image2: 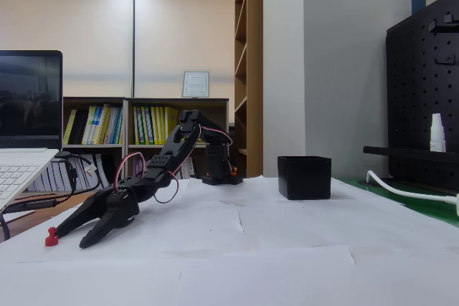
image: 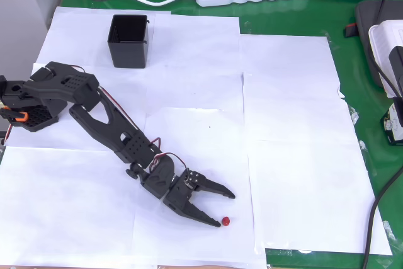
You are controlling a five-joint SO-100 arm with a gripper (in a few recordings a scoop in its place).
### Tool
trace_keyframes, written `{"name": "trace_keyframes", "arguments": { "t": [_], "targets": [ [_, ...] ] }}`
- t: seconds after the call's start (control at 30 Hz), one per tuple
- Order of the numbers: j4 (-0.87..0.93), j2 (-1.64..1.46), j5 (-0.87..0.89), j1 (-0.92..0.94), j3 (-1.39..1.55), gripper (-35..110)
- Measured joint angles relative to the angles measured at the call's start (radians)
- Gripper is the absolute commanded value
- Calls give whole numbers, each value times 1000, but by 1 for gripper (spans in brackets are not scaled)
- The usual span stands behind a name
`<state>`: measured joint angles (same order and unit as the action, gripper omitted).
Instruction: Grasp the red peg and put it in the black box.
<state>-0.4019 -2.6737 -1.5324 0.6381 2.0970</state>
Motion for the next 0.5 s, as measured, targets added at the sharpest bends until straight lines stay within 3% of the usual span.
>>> {"name": "trace_keyframes", "arguments": {
  "t": [0.5],
  "targets": [
    [38, -52, 9, 2, 97, 27]
  ]
}}
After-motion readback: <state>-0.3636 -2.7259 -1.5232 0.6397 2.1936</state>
